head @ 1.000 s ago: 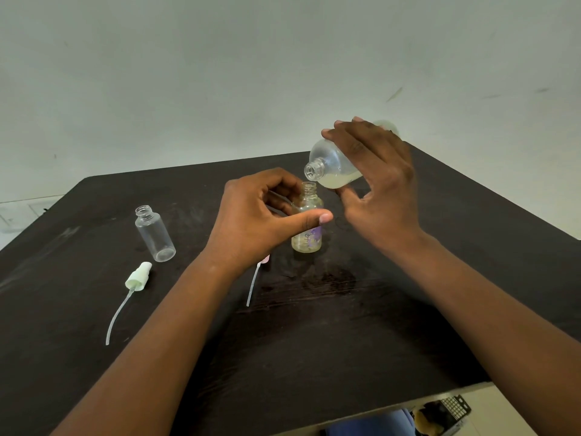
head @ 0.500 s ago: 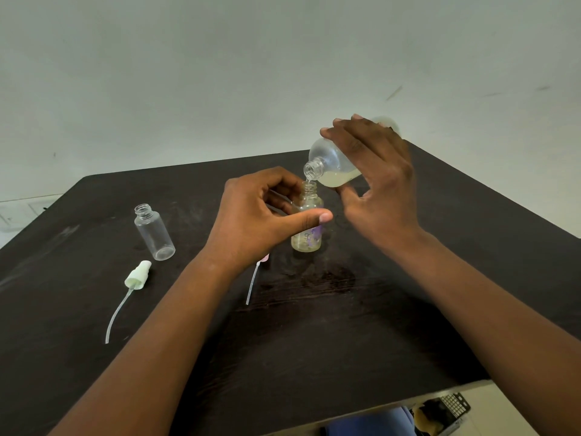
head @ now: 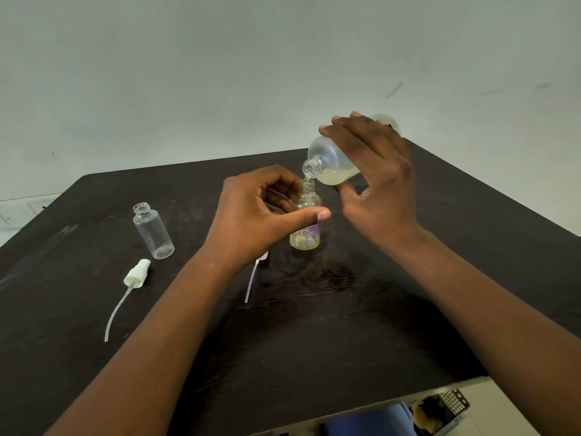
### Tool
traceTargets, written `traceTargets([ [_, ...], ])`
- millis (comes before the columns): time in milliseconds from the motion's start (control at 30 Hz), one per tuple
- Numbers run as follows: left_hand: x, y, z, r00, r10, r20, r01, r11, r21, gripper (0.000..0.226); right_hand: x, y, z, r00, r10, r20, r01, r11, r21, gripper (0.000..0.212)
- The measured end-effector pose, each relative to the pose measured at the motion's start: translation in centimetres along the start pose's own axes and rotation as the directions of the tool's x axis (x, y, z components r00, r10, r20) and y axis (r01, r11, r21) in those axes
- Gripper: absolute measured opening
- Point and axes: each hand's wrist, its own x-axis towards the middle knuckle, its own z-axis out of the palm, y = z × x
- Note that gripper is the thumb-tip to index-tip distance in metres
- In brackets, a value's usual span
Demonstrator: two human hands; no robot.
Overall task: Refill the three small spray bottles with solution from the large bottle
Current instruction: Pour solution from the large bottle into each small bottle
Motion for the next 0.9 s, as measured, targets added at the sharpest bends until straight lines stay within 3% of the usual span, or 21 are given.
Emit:
traceTargets([
  [900,0.0,-0.08,0.1,1.0,-0.026,0.005,0.026,1.0,-0.01,0.041,0.05,0.06,-0.06,1.0,0.007,-0.008,-0.007,1.0,0.007,0.071],
])
